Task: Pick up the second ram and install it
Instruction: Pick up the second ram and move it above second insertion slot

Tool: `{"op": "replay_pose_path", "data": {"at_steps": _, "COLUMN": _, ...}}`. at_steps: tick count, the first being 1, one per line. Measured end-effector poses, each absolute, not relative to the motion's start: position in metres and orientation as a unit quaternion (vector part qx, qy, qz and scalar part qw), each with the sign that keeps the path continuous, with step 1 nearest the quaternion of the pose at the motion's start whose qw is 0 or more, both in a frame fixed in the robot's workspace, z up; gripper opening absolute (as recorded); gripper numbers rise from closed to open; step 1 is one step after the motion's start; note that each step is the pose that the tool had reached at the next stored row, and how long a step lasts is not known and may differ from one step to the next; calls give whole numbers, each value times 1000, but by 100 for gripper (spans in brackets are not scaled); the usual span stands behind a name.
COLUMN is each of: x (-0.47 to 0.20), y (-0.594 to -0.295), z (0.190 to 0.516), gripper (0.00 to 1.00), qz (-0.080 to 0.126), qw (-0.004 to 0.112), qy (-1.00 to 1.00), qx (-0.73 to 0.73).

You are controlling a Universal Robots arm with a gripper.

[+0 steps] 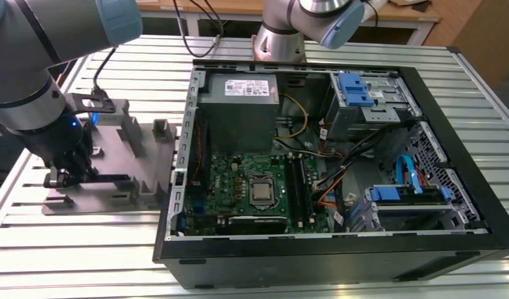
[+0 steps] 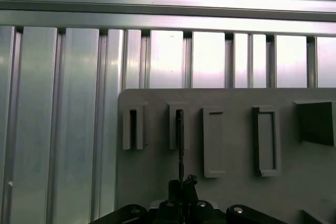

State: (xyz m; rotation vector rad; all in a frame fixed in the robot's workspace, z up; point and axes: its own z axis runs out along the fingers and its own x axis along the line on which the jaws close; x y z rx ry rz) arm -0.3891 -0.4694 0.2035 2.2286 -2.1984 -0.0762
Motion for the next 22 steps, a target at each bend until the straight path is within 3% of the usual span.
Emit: {"op": "replay_pose_path", "data": {"at_steps": 22, "x": -389, "y": -469, "z": 237, "gripper": 14, "qz": -24, "qw": 5, "qy": -702, "qx": 712}}
